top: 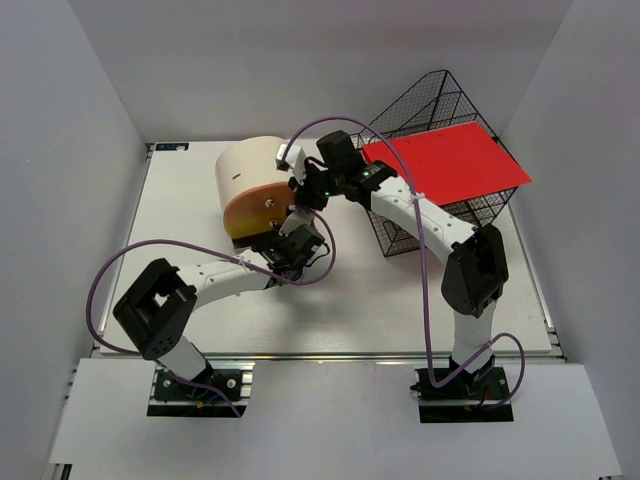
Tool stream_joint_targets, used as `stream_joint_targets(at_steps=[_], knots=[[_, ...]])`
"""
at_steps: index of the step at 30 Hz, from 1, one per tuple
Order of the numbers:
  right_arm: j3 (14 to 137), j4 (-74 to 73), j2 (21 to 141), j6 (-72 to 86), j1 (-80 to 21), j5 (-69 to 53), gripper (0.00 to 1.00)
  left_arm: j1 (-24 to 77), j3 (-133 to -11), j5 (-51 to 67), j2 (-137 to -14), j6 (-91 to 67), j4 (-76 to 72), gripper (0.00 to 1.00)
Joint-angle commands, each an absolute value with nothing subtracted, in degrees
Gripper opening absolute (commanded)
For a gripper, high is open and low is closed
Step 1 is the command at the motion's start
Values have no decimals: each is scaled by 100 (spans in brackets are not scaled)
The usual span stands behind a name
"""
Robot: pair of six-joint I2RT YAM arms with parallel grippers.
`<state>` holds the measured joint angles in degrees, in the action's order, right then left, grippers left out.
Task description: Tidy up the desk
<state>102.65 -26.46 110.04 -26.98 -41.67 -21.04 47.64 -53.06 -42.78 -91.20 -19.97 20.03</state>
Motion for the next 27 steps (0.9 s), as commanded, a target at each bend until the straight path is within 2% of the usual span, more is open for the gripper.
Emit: stream_joint_targets(at_steps=[1, 9, 17, 24, 25, 26, 27], knots=[[10424, -1890, 11127, -2654, -4131, -1478, 11, 4790, -5282, -4105, -8710, -2074, 1951, 0], [10793, -2153, 11435, -2716, -4131, -1519, 11, 4852, -5238, -3982, -8815, -2101, 1969, 0], [9915, -2013, 10925, -2935, -4122, -1881, 12, 4852, -5308, -3771, -8912, -2083, 1951, 0], [9800, -2083, 10890, -2962, -4122, -2082, 16, 4852, -5388, -3577, -9096, -2249, 2030, 0], [9713, -2083, 10829, -2971, -4122, -2118, 20, 4852, -5423, -3629, -9123, -2294, 2074, 2], [9668, -2083, 10802, -2988, -4122, -2240, 23, 4852, -5432, -3656, -9132, -2346, 2126, 9], [9616, -2092, 10706, -3006, -4113, -2285, 28, 4852, -5440, -3665, -9123, -2381, 2144, 29]])
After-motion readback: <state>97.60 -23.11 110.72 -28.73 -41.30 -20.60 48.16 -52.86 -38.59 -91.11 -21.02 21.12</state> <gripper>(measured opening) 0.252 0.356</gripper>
